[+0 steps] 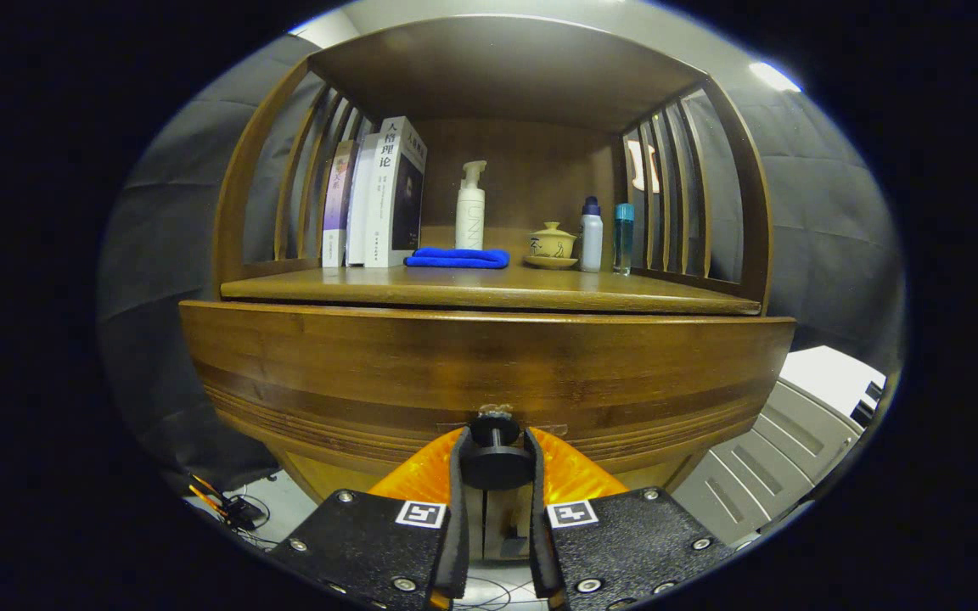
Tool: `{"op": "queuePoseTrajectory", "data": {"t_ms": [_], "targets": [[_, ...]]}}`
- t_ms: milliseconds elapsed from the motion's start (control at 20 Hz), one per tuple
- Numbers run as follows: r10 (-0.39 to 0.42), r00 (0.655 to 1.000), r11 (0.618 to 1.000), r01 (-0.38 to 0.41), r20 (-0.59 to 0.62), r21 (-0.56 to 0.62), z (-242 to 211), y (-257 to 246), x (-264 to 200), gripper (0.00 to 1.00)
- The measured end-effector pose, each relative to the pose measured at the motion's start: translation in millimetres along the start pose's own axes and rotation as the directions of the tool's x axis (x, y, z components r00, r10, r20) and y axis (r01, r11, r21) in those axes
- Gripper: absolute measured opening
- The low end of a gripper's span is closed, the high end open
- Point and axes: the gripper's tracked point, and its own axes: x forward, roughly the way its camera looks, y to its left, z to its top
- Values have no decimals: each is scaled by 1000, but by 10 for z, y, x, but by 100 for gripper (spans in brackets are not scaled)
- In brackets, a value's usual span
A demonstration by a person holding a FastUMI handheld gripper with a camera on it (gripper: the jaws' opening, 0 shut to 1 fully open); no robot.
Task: Pull open the drawer, take out the items inside it, and place them on the countertop above the cabinet.
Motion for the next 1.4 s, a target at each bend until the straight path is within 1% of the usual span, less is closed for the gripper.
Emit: {"op": "queuePoseTrajectory", "data": {"t_ms": [150,350,500,650,750,850,950,1150,1300,1400], "targets": [[11,1000,999,-10,-15,35,-41,-13,-183,30],[28,999,998,-26,-34,49,-109,-27,-453,30],[41,997,996,-36,-65,76,-235,-27,-671,30],[44,996,997,-39,-77,68,-258,-53,-834,30],[50,994,995,-41,-92,90,-290,-55,-893,30],[57,993,993,-45,-107,111,-355,-53,-1079,30],[60,991,993,-47,-122,105,-388,-42,-1191,29],[66,989,995,-55,-135,88,-433,-20,-1330,29],[70,990,994,-59,-125,90,-430,-1,-1348,30],[82,988,993,-70,-128,95,-428,10,-1343,34]]}}
